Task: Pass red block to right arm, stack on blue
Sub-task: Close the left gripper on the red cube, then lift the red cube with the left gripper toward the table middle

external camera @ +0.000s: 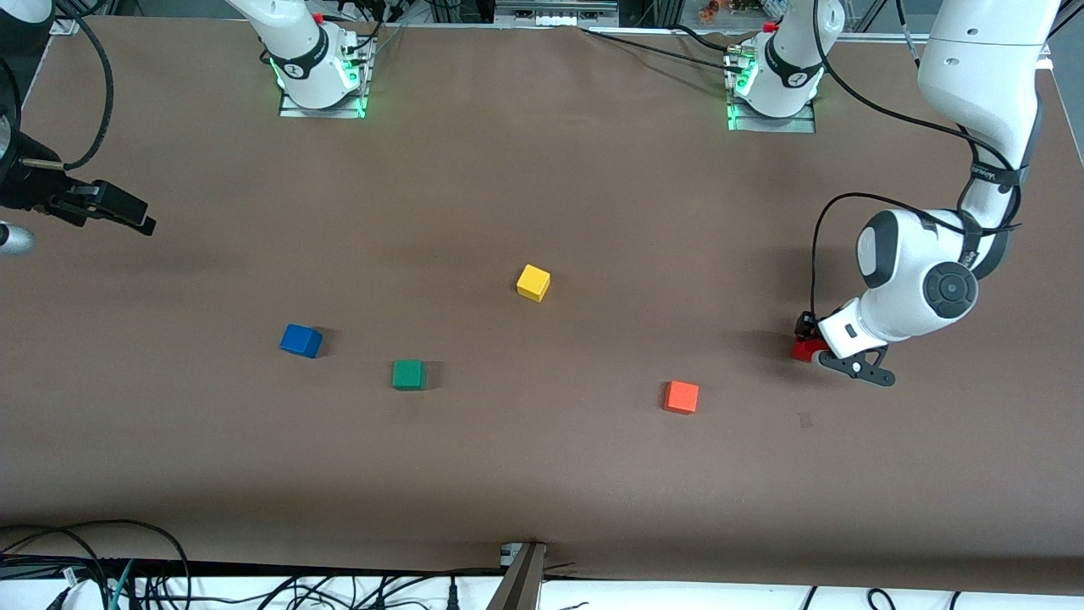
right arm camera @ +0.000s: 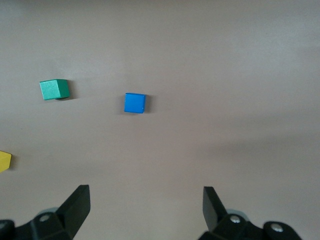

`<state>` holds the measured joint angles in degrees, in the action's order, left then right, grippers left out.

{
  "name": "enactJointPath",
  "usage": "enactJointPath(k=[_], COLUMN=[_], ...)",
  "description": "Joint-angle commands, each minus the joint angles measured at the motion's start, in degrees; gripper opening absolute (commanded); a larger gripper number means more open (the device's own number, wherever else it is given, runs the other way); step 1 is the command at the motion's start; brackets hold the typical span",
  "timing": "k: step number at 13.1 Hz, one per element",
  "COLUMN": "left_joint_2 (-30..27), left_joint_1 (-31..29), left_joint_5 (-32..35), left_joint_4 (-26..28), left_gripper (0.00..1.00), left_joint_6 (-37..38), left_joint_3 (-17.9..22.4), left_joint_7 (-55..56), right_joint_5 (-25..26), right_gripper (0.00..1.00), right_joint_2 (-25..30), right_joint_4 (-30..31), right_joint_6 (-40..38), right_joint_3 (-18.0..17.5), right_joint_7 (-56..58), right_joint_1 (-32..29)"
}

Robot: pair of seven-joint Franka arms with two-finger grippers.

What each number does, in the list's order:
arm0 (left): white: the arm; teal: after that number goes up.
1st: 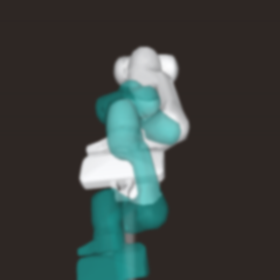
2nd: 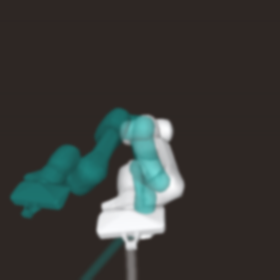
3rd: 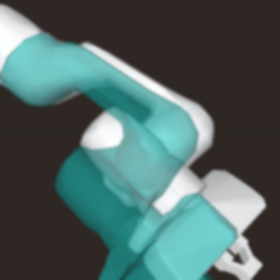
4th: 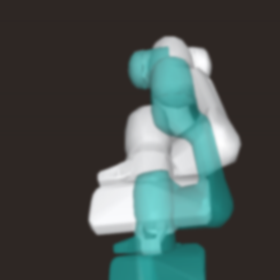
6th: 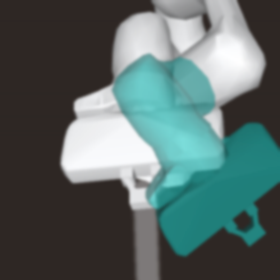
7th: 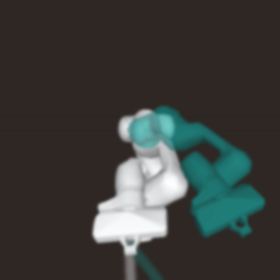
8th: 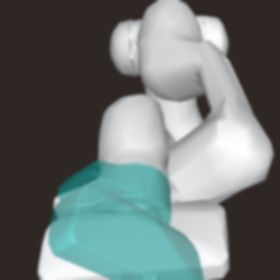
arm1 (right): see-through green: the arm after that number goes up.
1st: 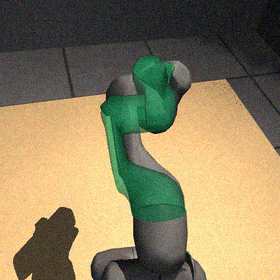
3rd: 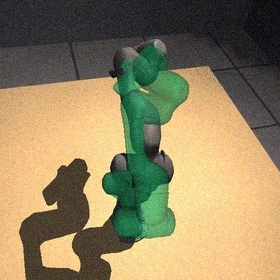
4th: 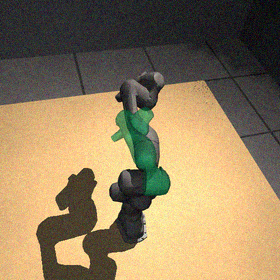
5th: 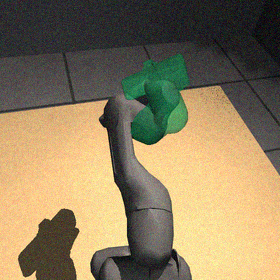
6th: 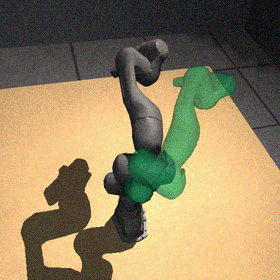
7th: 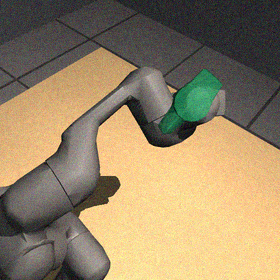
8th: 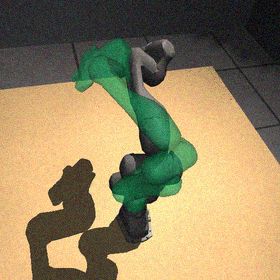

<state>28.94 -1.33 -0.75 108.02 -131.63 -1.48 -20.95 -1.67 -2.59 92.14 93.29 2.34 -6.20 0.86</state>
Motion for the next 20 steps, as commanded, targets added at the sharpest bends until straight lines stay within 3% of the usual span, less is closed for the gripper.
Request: enactJointPath(k=[1,5,14,18,20], left_joint_2=[-0.91,-3.18,-10.92,-11.54,-11.36], left_joint_1=[-0.17,-1.66,-2.97,-5.96,-6.76], left_joint_5=[0.13,0.13,-0.22,-9.16,-12.85], left_joint_4=[-3.42,-4.48,-13.36,-13.72,-13.63], left_gripper=[0.00,0.00,0.00,0.00,0.00], left_joint_6=[5.15,5.68,27.47,27.57,27.57], left_joint_3=[0.16,0.07,-0.01,-0.19,-0.45], left_joint_7=[-8.46,-18.06,-28.17,-41.78,-45.39], right_joint_5=[0.18,0.09,-1.48,-7.89,-7.21], right_gripper=[1.00,1.00,1.00,1.00,1.00], right_joint_2=[0.13,0.13,0.04,-0.75,-1.10], right_joint_4=[-0.38,-0.38,-0.38,-0.38,-0.38], right_joint_6=[-0.65,-0.74,-5.92,-8.03,-7.68], right_joint_3=[-0.14,-0.14,-0.75,-0.84,-0.84], right_joint_7=[0.75,0.67,0.05,0.23,0.40], right_joint_1=[-0.33,-0.33,0.02,0.02,0.11])
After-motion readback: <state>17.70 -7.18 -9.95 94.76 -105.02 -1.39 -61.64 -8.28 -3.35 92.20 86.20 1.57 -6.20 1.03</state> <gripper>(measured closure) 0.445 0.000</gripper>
